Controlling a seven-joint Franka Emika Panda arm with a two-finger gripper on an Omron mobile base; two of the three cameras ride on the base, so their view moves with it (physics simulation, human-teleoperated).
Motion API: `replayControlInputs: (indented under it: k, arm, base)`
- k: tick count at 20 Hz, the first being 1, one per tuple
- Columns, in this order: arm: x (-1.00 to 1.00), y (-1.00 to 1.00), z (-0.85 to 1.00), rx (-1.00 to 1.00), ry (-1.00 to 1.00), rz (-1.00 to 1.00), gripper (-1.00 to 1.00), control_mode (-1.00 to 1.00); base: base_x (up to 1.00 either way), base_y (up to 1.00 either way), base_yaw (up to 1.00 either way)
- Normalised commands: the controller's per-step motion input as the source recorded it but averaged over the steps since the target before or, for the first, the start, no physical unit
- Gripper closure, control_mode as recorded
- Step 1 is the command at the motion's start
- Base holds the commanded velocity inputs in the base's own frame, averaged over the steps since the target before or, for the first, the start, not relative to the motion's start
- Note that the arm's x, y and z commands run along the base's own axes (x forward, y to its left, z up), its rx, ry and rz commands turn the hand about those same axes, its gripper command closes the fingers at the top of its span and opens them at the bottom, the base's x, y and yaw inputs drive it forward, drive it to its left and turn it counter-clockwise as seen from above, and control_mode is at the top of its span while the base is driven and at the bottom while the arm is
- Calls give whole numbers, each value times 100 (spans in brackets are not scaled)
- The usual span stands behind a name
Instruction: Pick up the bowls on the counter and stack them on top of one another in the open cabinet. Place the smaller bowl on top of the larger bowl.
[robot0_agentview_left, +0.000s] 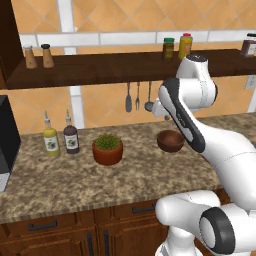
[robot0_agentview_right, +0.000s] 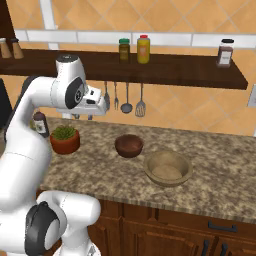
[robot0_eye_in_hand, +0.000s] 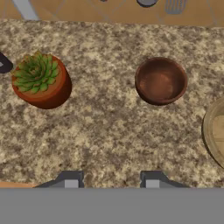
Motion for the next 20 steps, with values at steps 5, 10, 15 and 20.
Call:
replayControlInputs:
  k: [5, 10, 15, 20]
  arm:
    - [-4, -42, -39, -1, -7, 9, -100, -100]
    - [1, -70, -78, -7, -2, 15, -100, -100]
    - [36, -8, -43, -6, -2, 4, -100, -100]
    - [49, 0, -39, -3, 3, 0, -100, -100]
  base:
    - [0, 0, 0]
    - [0, 0, 0]
    - [0, 0, 0]
    - [0, 0, 0]
